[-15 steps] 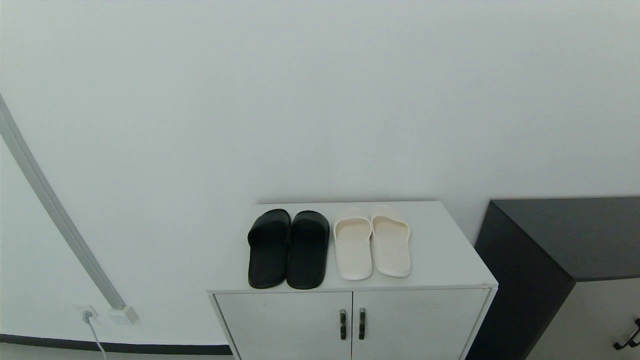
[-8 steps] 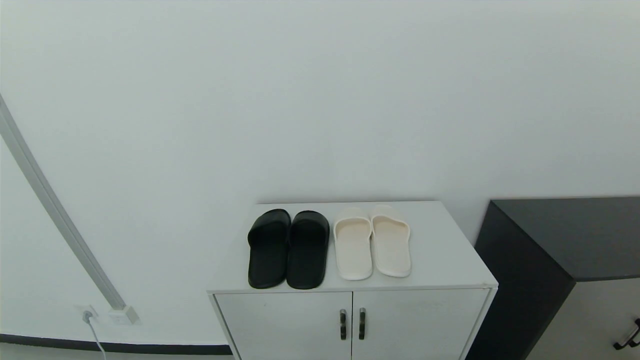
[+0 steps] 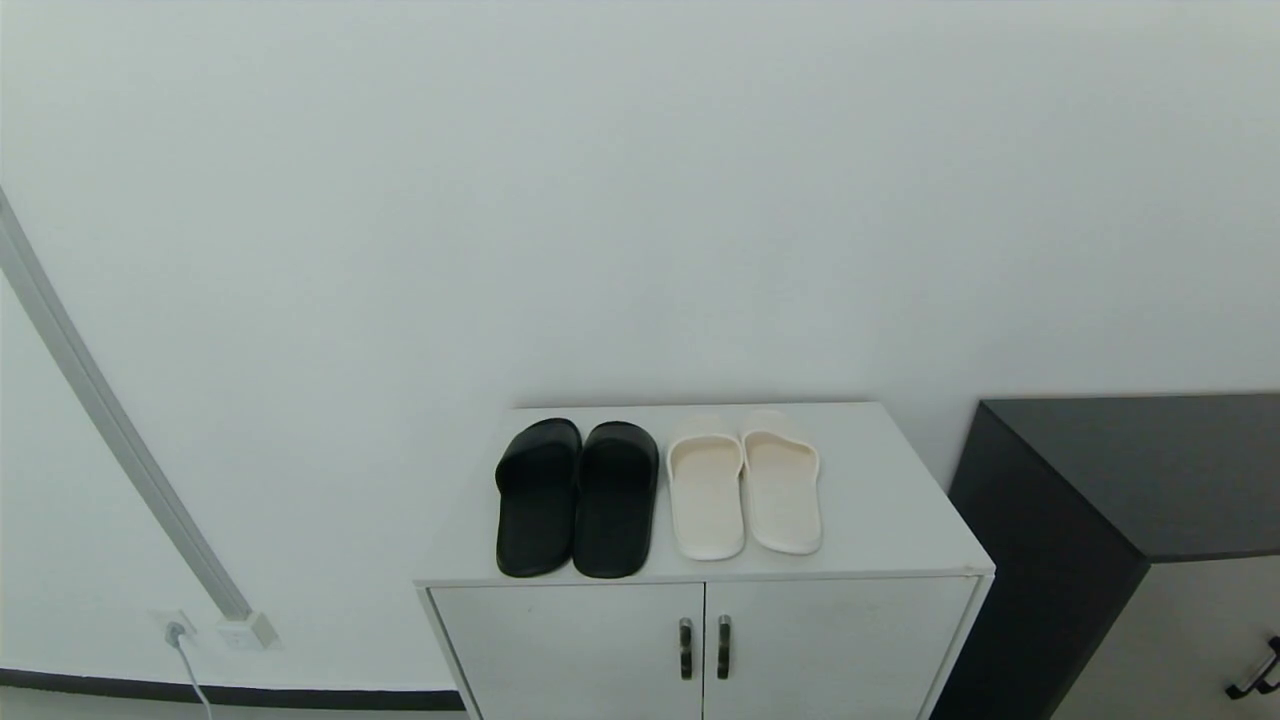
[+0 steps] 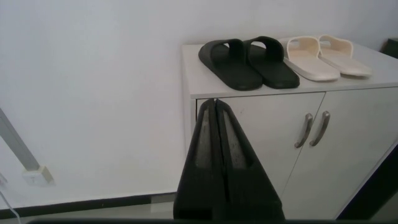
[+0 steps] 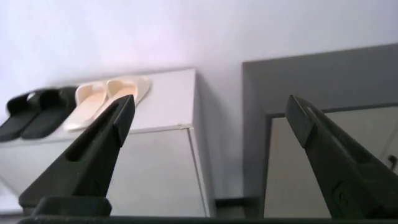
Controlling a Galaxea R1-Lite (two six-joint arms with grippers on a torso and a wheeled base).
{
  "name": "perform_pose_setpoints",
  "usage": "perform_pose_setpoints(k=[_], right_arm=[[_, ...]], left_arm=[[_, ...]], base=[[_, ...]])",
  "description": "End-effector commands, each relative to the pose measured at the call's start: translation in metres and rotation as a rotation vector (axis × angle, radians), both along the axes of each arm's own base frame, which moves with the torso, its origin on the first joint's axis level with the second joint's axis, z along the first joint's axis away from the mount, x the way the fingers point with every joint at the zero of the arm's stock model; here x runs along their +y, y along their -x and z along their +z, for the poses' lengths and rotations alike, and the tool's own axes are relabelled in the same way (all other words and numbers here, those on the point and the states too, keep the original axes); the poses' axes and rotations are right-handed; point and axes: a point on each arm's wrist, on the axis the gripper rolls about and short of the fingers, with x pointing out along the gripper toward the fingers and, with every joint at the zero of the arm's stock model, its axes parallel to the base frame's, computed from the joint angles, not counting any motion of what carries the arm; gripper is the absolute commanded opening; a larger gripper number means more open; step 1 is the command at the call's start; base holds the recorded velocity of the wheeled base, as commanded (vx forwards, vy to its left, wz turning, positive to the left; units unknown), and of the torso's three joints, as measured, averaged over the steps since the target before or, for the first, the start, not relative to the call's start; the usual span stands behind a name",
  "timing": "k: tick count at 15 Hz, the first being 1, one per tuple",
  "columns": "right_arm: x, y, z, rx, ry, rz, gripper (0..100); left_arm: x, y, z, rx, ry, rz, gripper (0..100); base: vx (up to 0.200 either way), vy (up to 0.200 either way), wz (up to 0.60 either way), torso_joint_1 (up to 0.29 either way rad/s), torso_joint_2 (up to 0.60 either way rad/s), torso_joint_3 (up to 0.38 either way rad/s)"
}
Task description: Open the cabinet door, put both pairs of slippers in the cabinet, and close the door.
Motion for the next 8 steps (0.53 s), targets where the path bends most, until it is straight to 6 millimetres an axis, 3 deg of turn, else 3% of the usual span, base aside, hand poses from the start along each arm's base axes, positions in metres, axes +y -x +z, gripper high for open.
perform_pose_setpoints(k=[1, 4, 7, 8], right_arm=[[0.010, -0.089, 0.029, 0.329, 0.043, 0.170, 100], [0.047, -0.144, 0.044, 0.367, 0.006, 0.310, 100], [0.113, -0.177, 0.046, 0.447, -0.021, 0.331, 100], [0.126, -0.187, 0.044, 0.463, -0.018, 0.317, 100]], left_arm=[[0.000, 0.000, 0.000, 0.001, -0.002, 0.000, 0], [0.000, 0.000, 0.000, 0.001, -0.005, -0.001, 0], [0.000, 0.000, 0.000, 0.001, -0.008, -0.001, 0], [0.000, 0.000, 0.000, 0.001, -0.010, -0.001, 0]], base=[[0.000, 0.000, 0.00, 0.000, 0.00, 0.000], [0.000, 0.000, 0.00, 0.000, 0.00, 0.000], [0.000, 0.000, 0.00, 0.000, 0.00, 0.000], [0.000, 0.000, 0.00, 0.000, 0.00, 0.000]])
